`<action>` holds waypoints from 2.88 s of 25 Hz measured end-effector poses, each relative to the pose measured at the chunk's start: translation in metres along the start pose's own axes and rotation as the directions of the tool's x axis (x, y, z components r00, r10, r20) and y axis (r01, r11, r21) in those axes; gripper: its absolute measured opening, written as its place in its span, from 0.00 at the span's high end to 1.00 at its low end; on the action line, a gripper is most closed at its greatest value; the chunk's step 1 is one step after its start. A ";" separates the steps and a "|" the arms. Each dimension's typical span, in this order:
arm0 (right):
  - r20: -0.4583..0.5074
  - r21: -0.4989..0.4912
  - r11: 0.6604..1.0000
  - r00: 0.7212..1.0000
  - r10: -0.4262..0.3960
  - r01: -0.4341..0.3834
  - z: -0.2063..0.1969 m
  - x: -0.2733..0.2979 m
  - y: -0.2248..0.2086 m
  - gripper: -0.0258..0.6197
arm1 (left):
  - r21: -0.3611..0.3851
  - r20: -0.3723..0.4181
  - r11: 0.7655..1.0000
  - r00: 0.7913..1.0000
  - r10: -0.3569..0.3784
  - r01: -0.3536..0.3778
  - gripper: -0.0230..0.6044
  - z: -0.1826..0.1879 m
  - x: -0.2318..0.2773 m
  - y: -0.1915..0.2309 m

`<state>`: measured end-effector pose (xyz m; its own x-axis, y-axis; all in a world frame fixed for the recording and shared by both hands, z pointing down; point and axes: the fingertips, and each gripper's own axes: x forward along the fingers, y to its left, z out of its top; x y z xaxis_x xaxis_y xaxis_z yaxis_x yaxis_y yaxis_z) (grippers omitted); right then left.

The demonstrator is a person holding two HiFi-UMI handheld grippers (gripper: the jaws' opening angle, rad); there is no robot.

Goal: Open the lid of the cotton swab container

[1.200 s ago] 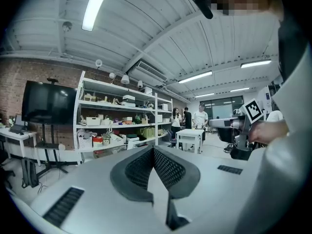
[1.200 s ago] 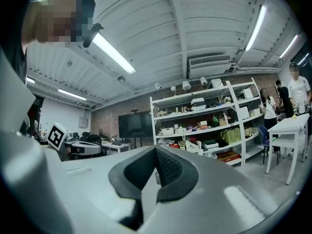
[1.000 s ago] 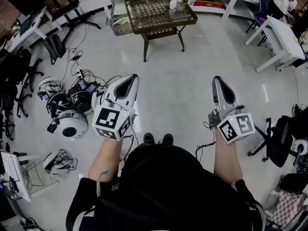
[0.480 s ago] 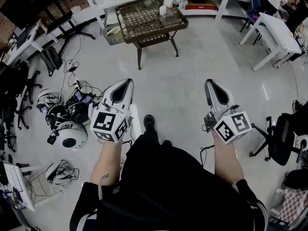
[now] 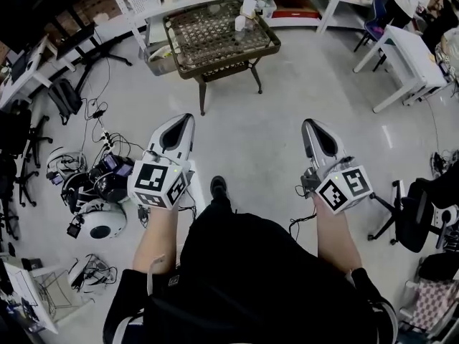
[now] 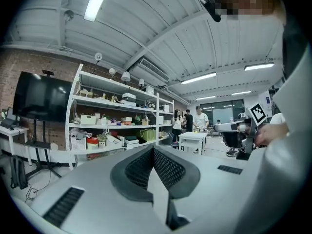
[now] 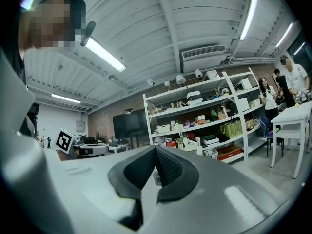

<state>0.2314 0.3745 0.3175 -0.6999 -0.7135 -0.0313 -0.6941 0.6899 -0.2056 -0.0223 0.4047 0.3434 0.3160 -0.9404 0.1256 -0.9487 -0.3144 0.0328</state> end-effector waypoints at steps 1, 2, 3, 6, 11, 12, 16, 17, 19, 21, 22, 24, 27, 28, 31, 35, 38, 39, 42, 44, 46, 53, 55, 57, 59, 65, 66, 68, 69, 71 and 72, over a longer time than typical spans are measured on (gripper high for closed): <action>-0.005 0.000 1.000 1.000 -0.007 0.007 0.000 0.014 -0.003 0.95 | -0.005 0.000 1.000 1.000 -0.003 0.003 0.97 0.001 0.009 0.012; -0.010 0.000 1.000 1.000 -0.013 0.013 0.001 0.028 -0.005 0.95 | -0.011 -0.002 1.000 1.000 -0.008 0.008 0.97 0.002 0.017 0.024; -0.014 -0.001 1.000 1.000 -0.016 0.016 0.002 0.043 -0.006 0.95 | -0.017 -0.006 1.000 1.000 -0.014 0.013 0.97 0.002 0.026 0.036; -0.027 -0.005 1.000 0.999 -0.023 0.022 0.004 0.088 -0.007 0.95 | -0.026 -0.031 0.999 0.999 -0.041 0.040 0.97 -0.002 0.050 0.065; -0.039 0.029 0.999 0.999 -0.027 0.028 -0.007 0.159 -0.004 0.95 | -0.035 -0.048 0.996 0.995 -0.088 0.087 0.97 -0.005 0.084 0.109; -0.040 0.029 0.999 0.999 -0.022 0.023 -0.009 0.170 -0.002 0.95 | -0.040 -0.052 0.995 0.994 -0.096 0.094 0.97 -0.006 0.090 0.118; -0.057 0.035 0.999 0.998 -0.018 0.020 -0.017 0.201 -0.003 0.95 | -0.050 -0.056 0.992 0.992 -0.116 0.114 0.97 -0.006 0.112 0.142; -0.063 0.034 0.999 0.998 -0.020 0.022 -0.018 0.206 -0.006 0.95 | -0.052 -0.054 0.992 0.991 -0.119 0.116 0.97 -0.005 0.116 0.145; -0.069 0.032 0.999 0.997 -0.031 0.033 -0.019 0.214 -0.014 0.95 | -0.052 -0.054 0.992 0.991 -0.121 0.118 0.97 -0.005 0.125 0.152; -0.067 0.037 0.998 0.997 -0.038 0.041 -0.018 0.224 -0.021 0.95 | -0.058 -0.061 0.991 0.991 -0.120 0.117 0.97 -0.007 0.133 0.161; -0.067 0.039 0.998 0.997 -0.037 0.040 -0.018 0.229 -0.024 0.95 | -0.065 -0.063 0.991 0.991 -0.120 0.116 0.97 -0.008 0.137 0.164; -0.073 0.040 0.999 0.997 -0.028 0.031 -0.021 0.240 -0.030 0.95 | -0.082 -0.066 0.990 0.990 -0.123 0.118 0.97 -0.009 0.146 0.170; -0.083 0.063 0.998 0.996 -0.012 0.017 -0.030 0.261 -0.042 0.95 | -0.093 -0.072 0.989 0.990 -0.121 0.115 0.97 -0.009 0.165 0.179; -0.086 0.073 0.997 0.996 -0.006 0.012 -0.032 0.269 -0.047 0.95 | -0.094 -0.075 0.989 0.990 -0.120 0.113 0.97 -0.009 0.173 0.182; -0.092 0.088 0.996 0.996 0.012 -0.004 -0.037 0.294 -0.066 0.95 | -0.091 -0.079 0.990 0.990 -0.119 0.112 0.97 -0.006 0.201 0.192; -0.086 0.102 0.995 0.996 0.021 -0.013 -0.034 0.328 -0.109 0.95 | -0.085 -0.084 0.992 0.991 -0.105 0.098 0.97 -0.001 0.248 0.204; -0.079 0.113 0.993 0.996 0.033 -0.024 -0.028 0.355 -0.144 0.95 | -0.078 -0.100 0.994 0.991 -0.087 0.080 0.97 0.003 0.287 0.211; -0.080 0.116 0.993 0.996 0.039 -0.029 -0.026 0.364 -0.156 0.95 | -0.078 -0.106 0.994 0.991 -0.083 0.075 0.97 0.005 0.301 0.212; -0.082 0.107 0.993 0.995 0.055 -0.046 -0.019 0.390 -0.191 0.95 | -0.069 -0.122 0.995 0.990 -0.077 0.069 0.97 0.011 0.346 0.214; -0.083 0.096 0.994 0.995 0.061 -0.053 -0.014 0.405 -0.213 0.95 | -0.067 -0.131 0.995 0.988 -0.079 0.071 0.97 0.015 0.374 0.215; -0.086 0.085 0.995 0.994 0.062 -0.054 -0.011 0.419 -0.232 0.95 | -0.073 -0.134 0.994 0.987 -0.087 0.078 0.97 0.018 0.398 0.214; -0.099 0.092 0.995 0.994 0.044 -0.035 -0.014 0.452 -0.262 0.95 | -0.064 -0.176 0.993 0.978 -0.109 0.100 0.97 0.006 0.450 0.218; -0.115 0.111 0.994 0.993 0.027 -0.014 -0.022 0.457 -0.267 0.95 | -0.082 -0.186 0.990 0.974 -0.131 0.117 0.97 -0.002 0.459 0.224; -0.127 0.121 0.992 0.992 -0.004 0.019 -0.028 0.464 -0.270 0.95 | -0.090 -0.204 0.986 0.967 -0.154 0.138 0.97 -0.011 0.467 0.233; -0.142 0.124 0.991 0.989 -0.037 0.055 -0.034 0.473 -0.274 0.95 | -0.093 -0.217 0.984 0.962 -0.168 0.151 0.97 -0.019 0.477 0.246; -0.169 0.147 0.983 0.982 -0.083 0.109 -0.038 0.506 -0.279 0.95 | -0.061 -0.227 0.970 0.943 -0.242 0.234 0.97 -0.023 0.511 0.267; -0.167 0.144 0.983 0.982 -0.089 0.114 -0.037 0.512 -0.278 0.95 | -0.059 -0.229 0.966 0.938 -0.259 0.252 0.97 -0.025 0.517 0.270; -0.169 0.148 0.981 0.981 -0.099 0.124 -0.039 0.522 -0.279 0.95 | -0.063 -0.232 0.959 0.930 -0.285 0.278 0.97 -0.030 0.527 0.275; -0.176 0.152 0.980 0.979 -0.103 0.130 -0.042 0.526 -0.280 0.95 | -0.066 -0.233 0.957 0.928 -0.290 0.282 0.97 -0.034 0.533 0.278; -0.201 0.161 0.977 0.974 -0.107 0.141 -0.053 0.534 -0.286 0.95 | -0.076 -0.239 0.957 0.926 -0.291 0.281 0.95 -0.042 0.545 0.283; -0.214 0.168 0.975 0.971 -0.108 0.146 -0.060 0.537 -0.289 0.95 | -0.083 -0.243 0.956 0.925 -0.292 0.280 0.93 -0.047 0.551 0.284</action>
<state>0.0461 -0.2006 0.4183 -0.6406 -0.7409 0.2016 -0.7503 0.5482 -0.3694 -0.1182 -0.1970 0.4689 0.5671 -0.7467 0.3476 -0.8196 -0.5533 0.1485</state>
